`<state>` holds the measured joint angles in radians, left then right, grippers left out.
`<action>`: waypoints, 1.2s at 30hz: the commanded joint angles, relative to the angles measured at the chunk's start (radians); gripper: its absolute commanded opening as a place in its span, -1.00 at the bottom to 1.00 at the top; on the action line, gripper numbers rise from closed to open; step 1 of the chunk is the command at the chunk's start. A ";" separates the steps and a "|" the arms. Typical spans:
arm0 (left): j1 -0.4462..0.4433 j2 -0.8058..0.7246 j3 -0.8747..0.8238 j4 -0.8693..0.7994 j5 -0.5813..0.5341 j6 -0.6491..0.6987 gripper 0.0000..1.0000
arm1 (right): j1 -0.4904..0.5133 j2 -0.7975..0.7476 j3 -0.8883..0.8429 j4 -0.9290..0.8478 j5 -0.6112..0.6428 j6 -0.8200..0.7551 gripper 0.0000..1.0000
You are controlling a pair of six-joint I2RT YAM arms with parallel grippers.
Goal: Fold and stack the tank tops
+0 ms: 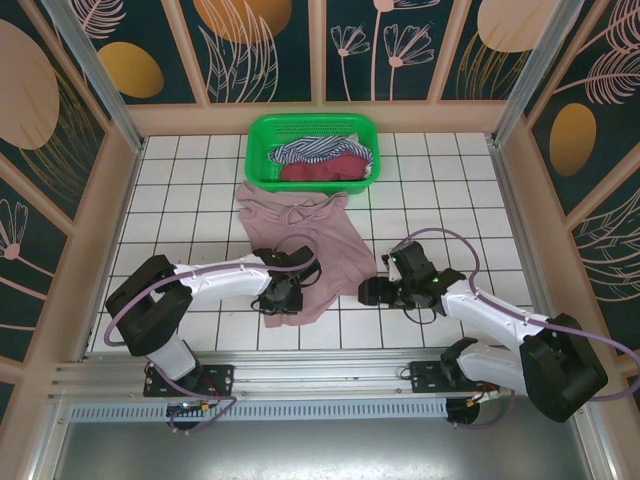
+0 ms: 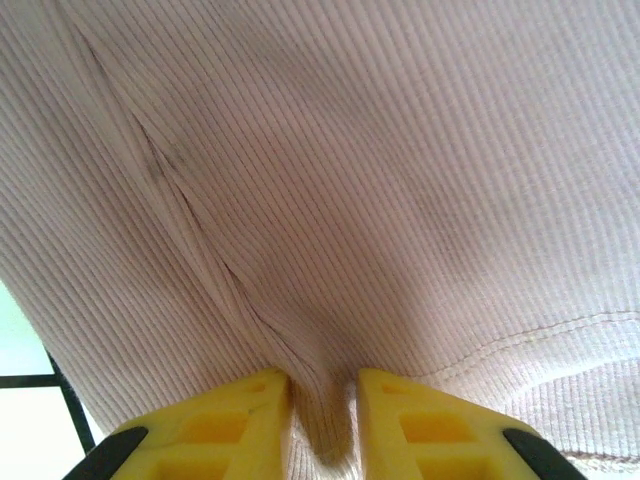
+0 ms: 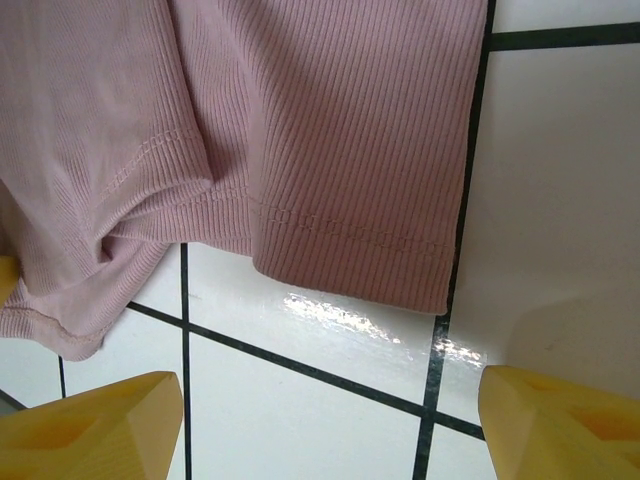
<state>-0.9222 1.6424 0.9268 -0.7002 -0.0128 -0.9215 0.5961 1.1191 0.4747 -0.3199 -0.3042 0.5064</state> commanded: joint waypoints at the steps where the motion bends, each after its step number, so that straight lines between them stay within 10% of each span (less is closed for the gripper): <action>1: -0.005 -0.007 0.037 -0.058 -0.023 0.010 -0.54 | -0.008 0.002 -0.013 0.011 -0.018 -0.013 0.56; 22: 0.027 -0.129 0.164 -0.263 -0.129 0.011 -1.00 | -0.039 -0.045 -0.063 0.112 -0.076 0.030 0.54; 36: 0.302 -0.469 0.131 -0.407 -0.305 -0.049 -1.00 | -0.029 0.056 -0.059 0.257 -0.026 0.078 0.35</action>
<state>-0.6575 1.2217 1.0794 -1.0084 -0.2123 -0.9363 0.5587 1.1538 0.4038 -0.1001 -0.3576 0.5831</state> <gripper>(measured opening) 0.059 0.675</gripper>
